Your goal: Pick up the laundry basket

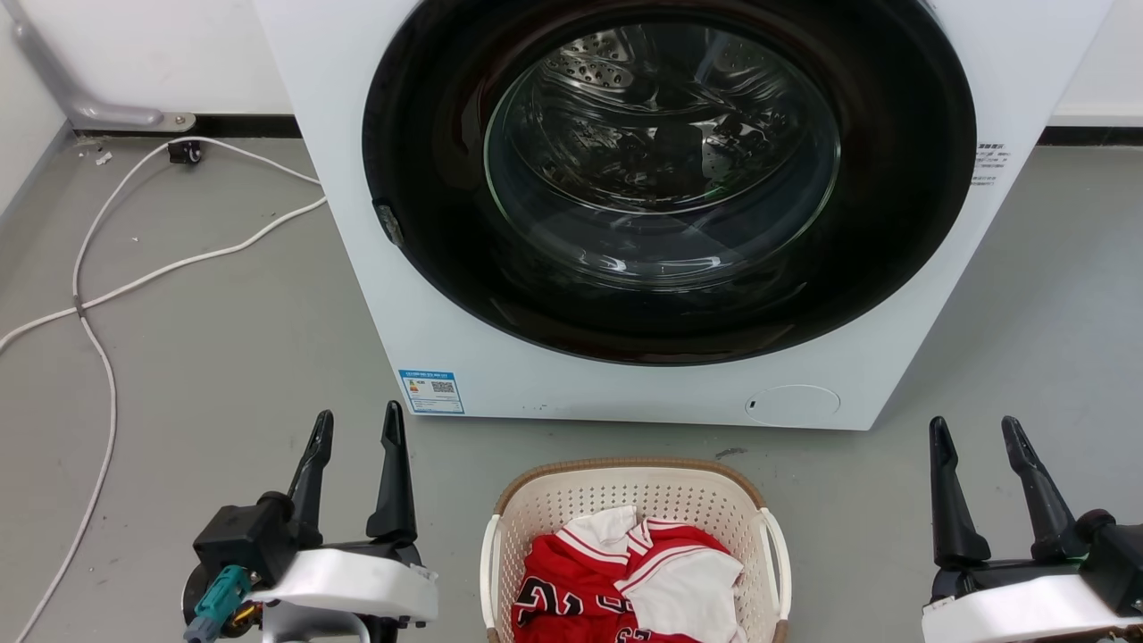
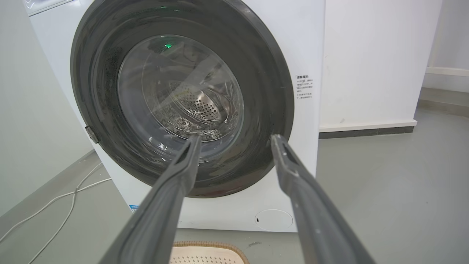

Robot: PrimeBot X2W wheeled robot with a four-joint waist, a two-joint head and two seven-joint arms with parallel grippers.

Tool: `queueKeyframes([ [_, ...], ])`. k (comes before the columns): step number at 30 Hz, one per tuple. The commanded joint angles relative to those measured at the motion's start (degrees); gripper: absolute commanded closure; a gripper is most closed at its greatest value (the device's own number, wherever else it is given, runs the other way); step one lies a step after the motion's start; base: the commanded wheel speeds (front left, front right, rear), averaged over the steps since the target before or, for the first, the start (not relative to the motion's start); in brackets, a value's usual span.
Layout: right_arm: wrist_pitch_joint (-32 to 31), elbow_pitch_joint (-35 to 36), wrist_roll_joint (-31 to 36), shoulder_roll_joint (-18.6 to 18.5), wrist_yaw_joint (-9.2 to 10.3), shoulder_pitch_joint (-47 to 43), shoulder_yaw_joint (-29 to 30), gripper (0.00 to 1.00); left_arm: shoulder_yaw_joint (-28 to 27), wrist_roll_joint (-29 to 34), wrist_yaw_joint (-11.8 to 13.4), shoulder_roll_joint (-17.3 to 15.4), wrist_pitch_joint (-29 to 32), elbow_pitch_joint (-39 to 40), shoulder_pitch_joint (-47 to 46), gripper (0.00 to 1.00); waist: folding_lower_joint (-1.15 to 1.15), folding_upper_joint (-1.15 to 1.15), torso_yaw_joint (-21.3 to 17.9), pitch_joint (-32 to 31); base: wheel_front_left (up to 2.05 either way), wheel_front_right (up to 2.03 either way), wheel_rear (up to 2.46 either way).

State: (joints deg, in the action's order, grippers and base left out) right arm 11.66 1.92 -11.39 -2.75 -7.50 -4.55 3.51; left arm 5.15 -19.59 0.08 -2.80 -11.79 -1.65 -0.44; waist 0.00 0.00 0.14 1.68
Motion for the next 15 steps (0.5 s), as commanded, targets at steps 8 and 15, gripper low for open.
queueKeyframes([
  [8, 1.5, 1.1, 4.6, -0.2, 0.02, -0.9, 0.1, 0.00, 0.6, 4.5, 0.6, -0.1, -1.3, 0.7, 0.8, 0.00, 0.00, 0.00, 0.0, 0.1, 0.00, 0.00, 0.00],
  [15, 2.2, 1.6, 7.8, -0.2, 0.02, -1.4, 0.1, 0.00, 1.0, 7.5, 0.9, -0.1, -2.1, 1.1, 1.2, 0.00, 0.00, 0.00, 0.0, 0.1, 0.00, 0.00, 0.00],
])
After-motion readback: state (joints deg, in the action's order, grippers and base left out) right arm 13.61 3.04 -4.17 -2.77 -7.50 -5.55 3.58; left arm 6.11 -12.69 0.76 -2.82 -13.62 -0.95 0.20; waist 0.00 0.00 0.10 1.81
